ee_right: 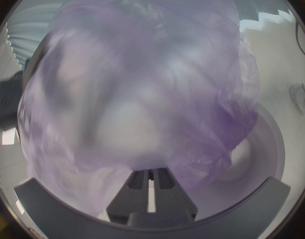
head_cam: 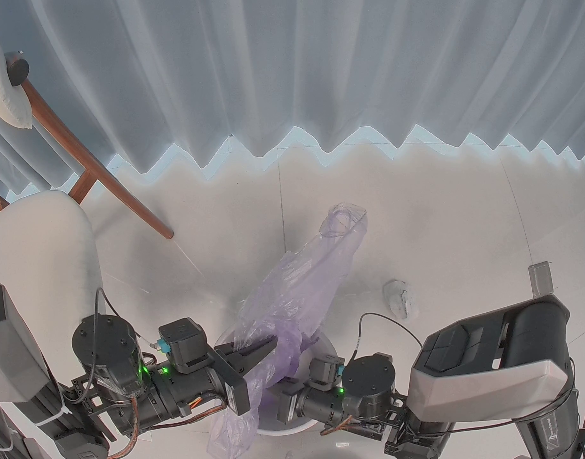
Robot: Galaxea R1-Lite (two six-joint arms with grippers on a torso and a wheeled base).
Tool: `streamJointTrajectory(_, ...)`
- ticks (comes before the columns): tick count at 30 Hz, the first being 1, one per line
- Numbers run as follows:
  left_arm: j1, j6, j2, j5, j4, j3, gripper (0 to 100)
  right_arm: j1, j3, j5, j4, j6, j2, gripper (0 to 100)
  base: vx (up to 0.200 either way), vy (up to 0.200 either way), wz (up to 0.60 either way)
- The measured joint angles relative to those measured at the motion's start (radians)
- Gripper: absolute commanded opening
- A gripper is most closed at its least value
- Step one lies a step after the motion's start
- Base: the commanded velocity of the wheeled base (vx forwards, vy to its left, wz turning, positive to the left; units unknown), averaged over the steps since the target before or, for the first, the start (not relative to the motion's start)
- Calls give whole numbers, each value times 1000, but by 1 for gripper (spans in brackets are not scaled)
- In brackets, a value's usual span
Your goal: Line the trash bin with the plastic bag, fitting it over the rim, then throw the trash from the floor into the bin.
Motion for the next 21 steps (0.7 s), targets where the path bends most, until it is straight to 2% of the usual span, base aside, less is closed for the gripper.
streamJointTrajectory(7, 10, 21, 1, 23, 0, 37, 0, -49, -137, -112, 0, 29, 57, 0, 0, 0, 0)
streamJointTrajectory(12, 14, 24, 3, 29, 0, 47, 0, -53, -136, -122, 1, 33, 81, 0, 0, 0, 0)
streamJointTrajectory(17, 21, 24, 2, 46, 1, 50, 0, -31, -41, -68, 1, 40, 45, 0, 0, 0, 0)
streamJointTrajectory(21, 27, 24, 0, 73, 1, 52, 0, -18, 70, 29, 0, 44, -33, 0, 0, 0, 0)
